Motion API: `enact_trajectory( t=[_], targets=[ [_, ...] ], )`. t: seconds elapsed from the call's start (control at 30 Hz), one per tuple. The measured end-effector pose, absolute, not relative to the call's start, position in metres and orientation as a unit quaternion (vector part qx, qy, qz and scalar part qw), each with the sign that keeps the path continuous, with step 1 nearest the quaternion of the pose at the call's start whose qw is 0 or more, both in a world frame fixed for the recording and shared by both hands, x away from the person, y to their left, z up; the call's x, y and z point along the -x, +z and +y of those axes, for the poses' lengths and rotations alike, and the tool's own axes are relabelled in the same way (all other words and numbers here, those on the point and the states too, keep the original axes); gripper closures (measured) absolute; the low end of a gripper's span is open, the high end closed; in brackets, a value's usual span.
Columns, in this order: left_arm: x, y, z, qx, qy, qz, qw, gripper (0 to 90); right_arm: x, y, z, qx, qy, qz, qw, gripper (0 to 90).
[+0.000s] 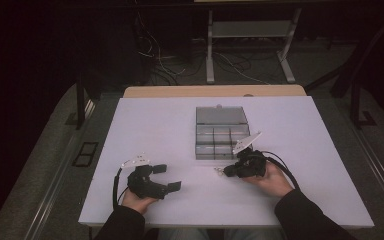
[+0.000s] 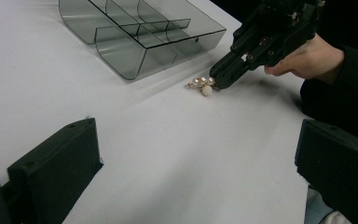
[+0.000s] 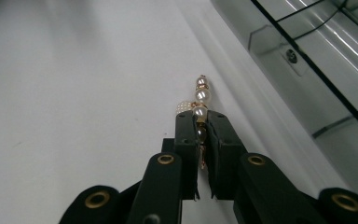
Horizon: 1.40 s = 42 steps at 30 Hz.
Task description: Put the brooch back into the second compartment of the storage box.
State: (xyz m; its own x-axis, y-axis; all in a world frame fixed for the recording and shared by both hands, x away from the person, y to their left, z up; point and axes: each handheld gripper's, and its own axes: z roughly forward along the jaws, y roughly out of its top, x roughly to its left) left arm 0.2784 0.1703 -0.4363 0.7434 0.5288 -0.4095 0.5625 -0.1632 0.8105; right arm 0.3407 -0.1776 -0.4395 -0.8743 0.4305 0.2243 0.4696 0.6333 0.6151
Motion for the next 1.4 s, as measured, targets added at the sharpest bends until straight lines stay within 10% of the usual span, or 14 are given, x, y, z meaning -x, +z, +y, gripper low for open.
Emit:
enact_trajectory(
  t=[1.4],
  targets=[
    [-0.28, -0.439, 0.168, -0.766, -0.019, 0.355, 0.535, 0.0, -0.34, -0.38, -0.197, 0.248, -0.383, -0.89, 0.01, 83.1]
  ],
)
